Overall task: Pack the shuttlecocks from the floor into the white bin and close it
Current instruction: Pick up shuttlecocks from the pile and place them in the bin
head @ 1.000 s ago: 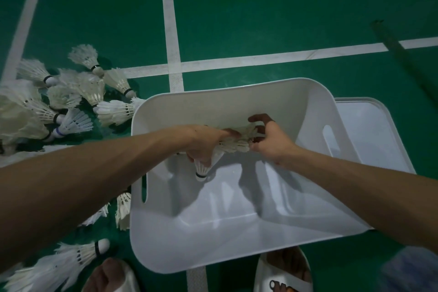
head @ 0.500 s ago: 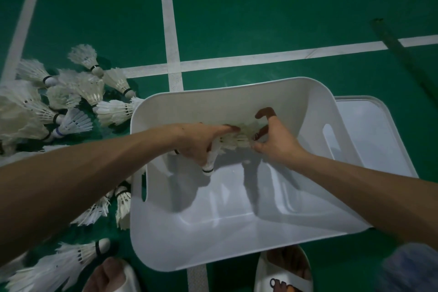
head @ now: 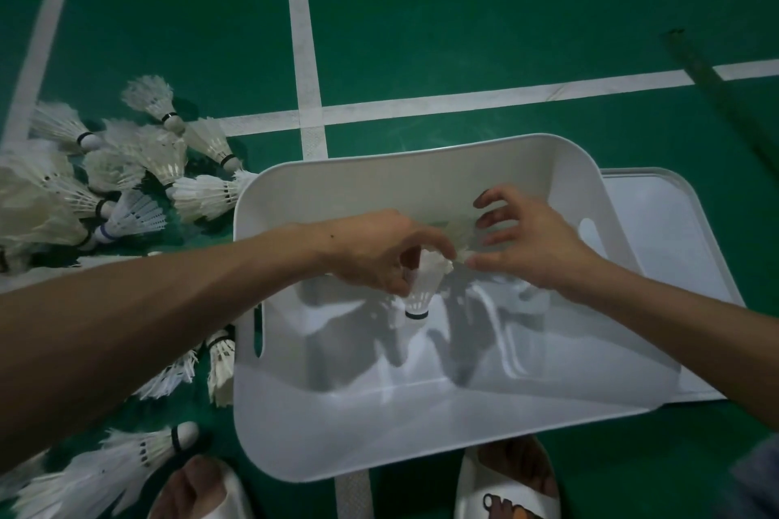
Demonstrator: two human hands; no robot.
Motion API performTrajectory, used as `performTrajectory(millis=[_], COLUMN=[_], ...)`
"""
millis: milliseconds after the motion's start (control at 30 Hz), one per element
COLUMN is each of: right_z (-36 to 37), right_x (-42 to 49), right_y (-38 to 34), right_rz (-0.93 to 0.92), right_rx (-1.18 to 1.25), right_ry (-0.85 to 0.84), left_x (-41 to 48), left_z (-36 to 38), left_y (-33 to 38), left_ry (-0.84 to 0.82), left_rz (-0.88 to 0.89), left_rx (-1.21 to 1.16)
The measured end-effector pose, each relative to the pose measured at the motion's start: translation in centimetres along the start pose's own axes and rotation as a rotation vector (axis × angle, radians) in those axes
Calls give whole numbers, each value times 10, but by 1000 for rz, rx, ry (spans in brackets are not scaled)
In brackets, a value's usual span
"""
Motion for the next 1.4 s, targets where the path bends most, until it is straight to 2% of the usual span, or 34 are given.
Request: performTrajectory(millis=[100, 167, 400, 467, 567, 633, 733, 867, 1200, 1400], right_z=[0, 5, 9, 5, -1, -3, 0, 3, 0, -2], right_x=[-10, -14, -9, -7, -2, 1, 4, 7, 0, 0], right_y=[0, 2, 6, 8, 15, 19, 20, 21, 19, 22], right_rz=[-66, -74, -90, -25, 106, 117, 87, 47, 82, 73], right_rx=[110, 116, -102, -170, -229, -226, -214, -260, -235, 2], right_ry=[-226, -296, -155, -58, 76, 109, 122, 173, 240, 315], left_x=[3, 6, 22, 22, 21, 21, 22, 25, 26, 25], left_z=[0, 2, 5, 7, 12, 18, 22, 17, 22, 24], left_y=[0, 0, 0, -6, -11, -12, -13, -16, -21, -21], left_ry=[99, 170, 331, 292, 50, -122, -216, -228, -236, -240], left_rz=[14, 19, -38, -89, -132, -97, -19, -32, -13, -23], left_rx=[-33, -46, -58, 20, 203, 380, 515, 545, 606, 612])
Point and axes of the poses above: each hand's wrist, its own x-axis towards the middle knuckle, its own z-axis out of the palm, y = z × x, the point moved 1 cm from there along x, towards the middle knuckle, and after that the axes turned 14 degrees about z, right-handed, at the moved point
